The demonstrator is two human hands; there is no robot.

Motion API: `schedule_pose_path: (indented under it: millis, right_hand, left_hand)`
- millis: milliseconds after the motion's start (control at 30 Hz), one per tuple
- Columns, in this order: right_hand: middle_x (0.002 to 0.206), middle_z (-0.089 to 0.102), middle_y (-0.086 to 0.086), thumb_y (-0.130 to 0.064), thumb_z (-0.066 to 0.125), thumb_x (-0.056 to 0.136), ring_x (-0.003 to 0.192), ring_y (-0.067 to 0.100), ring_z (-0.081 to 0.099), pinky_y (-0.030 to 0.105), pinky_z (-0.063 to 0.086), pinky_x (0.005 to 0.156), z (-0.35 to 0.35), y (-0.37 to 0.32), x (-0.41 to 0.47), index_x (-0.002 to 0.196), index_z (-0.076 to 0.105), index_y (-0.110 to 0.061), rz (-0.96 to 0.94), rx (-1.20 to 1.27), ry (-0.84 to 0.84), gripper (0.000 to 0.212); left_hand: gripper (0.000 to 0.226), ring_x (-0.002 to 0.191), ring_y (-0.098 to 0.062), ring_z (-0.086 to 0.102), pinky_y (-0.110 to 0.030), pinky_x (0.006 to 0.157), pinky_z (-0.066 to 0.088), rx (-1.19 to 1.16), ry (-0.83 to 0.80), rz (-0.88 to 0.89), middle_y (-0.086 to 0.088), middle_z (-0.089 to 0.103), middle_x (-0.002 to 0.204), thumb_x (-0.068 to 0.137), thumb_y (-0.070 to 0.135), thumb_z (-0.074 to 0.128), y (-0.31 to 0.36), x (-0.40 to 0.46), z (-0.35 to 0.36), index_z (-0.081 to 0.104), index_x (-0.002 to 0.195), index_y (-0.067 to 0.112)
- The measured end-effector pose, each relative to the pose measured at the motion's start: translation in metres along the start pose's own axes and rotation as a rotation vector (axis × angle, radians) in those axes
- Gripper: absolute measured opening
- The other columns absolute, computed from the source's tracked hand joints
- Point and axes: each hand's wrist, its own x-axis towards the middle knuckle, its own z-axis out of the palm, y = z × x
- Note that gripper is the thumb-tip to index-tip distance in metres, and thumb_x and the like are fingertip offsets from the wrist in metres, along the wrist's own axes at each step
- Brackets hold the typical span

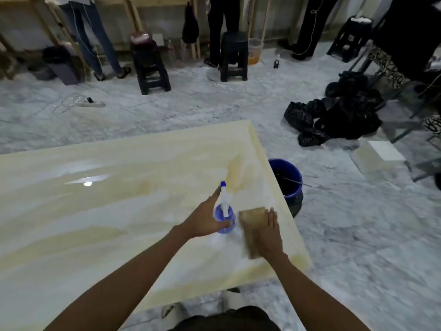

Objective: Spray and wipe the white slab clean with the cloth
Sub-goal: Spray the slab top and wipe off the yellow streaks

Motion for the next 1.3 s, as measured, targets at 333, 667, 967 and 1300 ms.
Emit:
schedule_pose_path:
  millis: [333, 667, 967, 1300]
  right_hand:
    - [0.132, 0.052, 0.018, -0.029, 0.066, 0.091, 0.121, 0.036, 0.053, 0.041, 0.045, 0.098, -0.005, 0.014, 0.012, 0.141, 0.035, -0.002, 0.308, 0.214, -0.057, 0.065]
    - [0.078, 0.056, 0.004, -0.015, 0.064, 0.087, 0.078, 0.027, 0.055, 0.031, 0.041, 0.065, -0.014, 0.012, 0.023, 0.08, 0.051, -0.011, 0.203, 0.428, -0.129, 0.015]
    - [0.117, 0.069, 0.016, -0.03, 0.072, 0.089, 0.106, 0.034, 0.064, 0.048, 0.054, 0.094, -0.06, 0.016, 0.036, 0.125, 0.06, 0.001, 0.44, 1.131, -0.503, 0.048]
    - [0.118, 0.073, 0.008, -0.03, 0.056, 0.1, 0.11, 0.024, 0.068, 0.042, 0.052, 0.093, -0.138, -0.055, 0.042, 0.128, 0.059, -0.01, 0.191, 1.706, -0.425, 0.035]
  left_hand:
    - [0.083, 0.098, 0.008, 0.065, -0.021, 0.087, 0.048, -0.223, 0.413, -0.068, 0.01, 0.066, 0.109, 0.09, 0.021, 0.078, -0.01, 0.026, 0.053, 0.032, 0.159, 0.014]
    - [0.044, 0.096, -0.008, 0.067, -0.016, 0.082, 0.05, -0.276, 0.887, 0.044, -0.005, 0.063, 0.123, 0.094, 0.008, 0.062, 0.005, 0.047, 0.086, 0.052, 0.134, 0.024]
    - [0.04, 0.091, -0.009, 0.071, -0.036, 0.073, 0.062, -0.382, 0.733, 0.023, 0.001, 0.072, 0.111, 0.087, -0.002, 0.049, 0.013, 0.05, 0.06, 0.065, 0.12, 0.017]
    - [0.035, 0.066, -0.033, 0.069, -0.036, 0.058, 0.06, -0.473, 0.485, 0.068, -0.01, 0.073, 0.1, 0.079, 0.003, 0.046, 0.062, 0.005, -0.016, 0.069, 0.105, -0.002]
